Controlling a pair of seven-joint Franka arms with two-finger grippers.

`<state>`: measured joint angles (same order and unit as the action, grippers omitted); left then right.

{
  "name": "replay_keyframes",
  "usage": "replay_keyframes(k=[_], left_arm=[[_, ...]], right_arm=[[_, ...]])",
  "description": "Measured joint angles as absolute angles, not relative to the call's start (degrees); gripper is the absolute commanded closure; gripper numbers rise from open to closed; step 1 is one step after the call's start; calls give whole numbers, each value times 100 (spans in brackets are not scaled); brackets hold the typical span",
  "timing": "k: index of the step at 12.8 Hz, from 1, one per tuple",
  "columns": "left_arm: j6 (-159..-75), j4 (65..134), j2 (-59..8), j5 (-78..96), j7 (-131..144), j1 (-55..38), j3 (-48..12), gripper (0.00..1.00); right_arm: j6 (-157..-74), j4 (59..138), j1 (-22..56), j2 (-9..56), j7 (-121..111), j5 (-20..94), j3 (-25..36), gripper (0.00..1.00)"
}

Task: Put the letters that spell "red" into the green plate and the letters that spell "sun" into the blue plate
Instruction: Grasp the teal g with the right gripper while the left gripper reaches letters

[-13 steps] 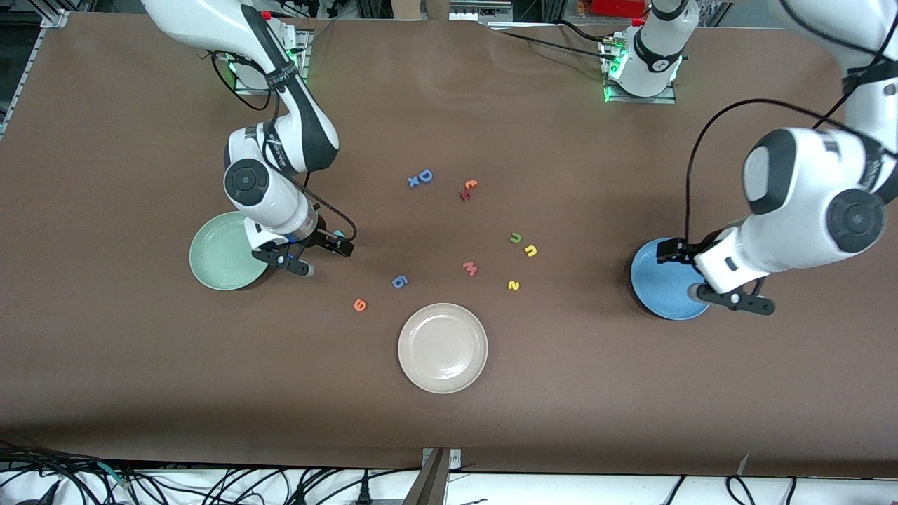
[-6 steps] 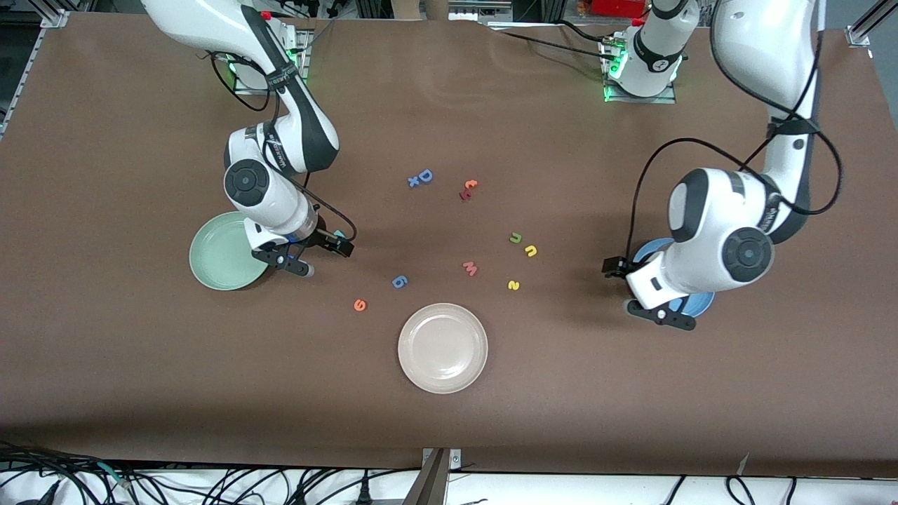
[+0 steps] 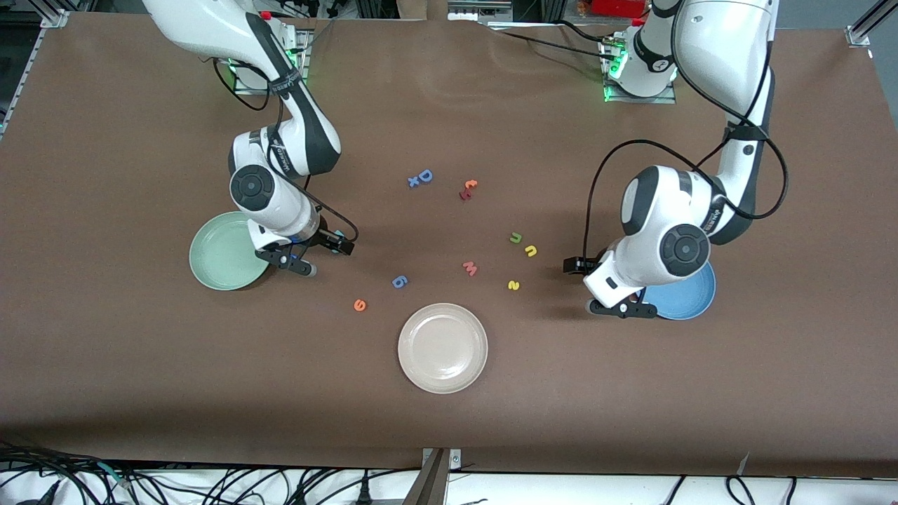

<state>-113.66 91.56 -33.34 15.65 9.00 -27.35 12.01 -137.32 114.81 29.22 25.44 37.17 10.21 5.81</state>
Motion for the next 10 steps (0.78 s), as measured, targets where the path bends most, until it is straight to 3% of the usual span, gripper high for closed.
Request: replay_keyframes(k=[8,10], left_arm=[[-11818,9451,-3372,1565,1835,-2874,1205,0],[-12235,9890,-3220,1565,1903,-3003,1204,0]], right_arm=[[-13857,11504,2961,2864,3712,1020,580,2],[-13881,11505,2961,2888,3712,1020,580,17]])
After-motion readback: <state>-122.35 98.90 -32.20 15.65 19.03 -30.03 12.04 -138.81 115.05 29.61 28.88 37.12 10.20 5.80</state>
